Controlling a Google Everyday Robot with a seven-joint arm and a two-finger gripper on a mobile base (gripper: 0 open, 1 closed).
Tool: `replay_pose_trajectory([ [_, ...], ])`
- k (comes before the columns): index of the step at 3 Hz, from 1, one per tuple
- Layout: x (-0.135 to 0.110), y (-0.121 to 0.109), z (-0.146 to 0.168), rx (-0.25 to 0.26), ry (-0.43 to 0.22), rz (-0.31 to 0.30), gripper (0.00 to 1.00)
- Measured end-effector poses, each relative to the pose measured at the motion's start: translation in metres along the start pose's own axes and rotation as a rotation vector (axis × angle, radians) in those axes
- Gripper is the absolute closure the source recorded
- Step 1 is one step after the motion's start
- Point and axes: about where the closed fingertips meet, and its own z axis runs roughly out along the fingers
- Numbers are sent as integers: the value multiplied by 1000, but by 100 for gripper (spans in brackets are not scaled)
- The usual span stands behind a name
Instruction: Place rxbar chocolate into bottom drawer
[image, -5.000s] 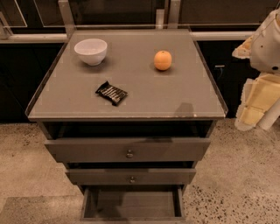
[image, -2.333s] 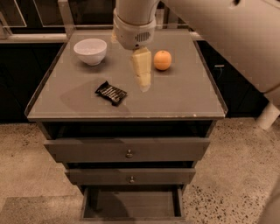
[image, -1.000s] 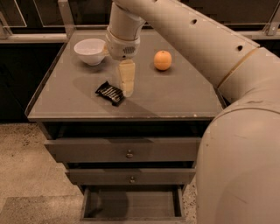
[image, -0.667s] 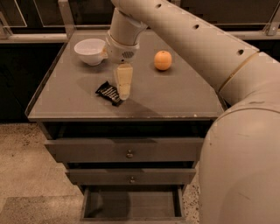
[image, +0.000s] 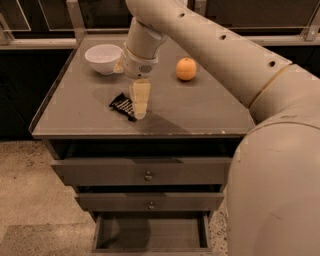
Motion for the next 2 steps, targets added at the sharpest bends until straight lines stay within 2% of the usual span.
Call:
replay_pose_trajectory([
  [2, 0, 11, 36, -85, -40, 20, 0],
])
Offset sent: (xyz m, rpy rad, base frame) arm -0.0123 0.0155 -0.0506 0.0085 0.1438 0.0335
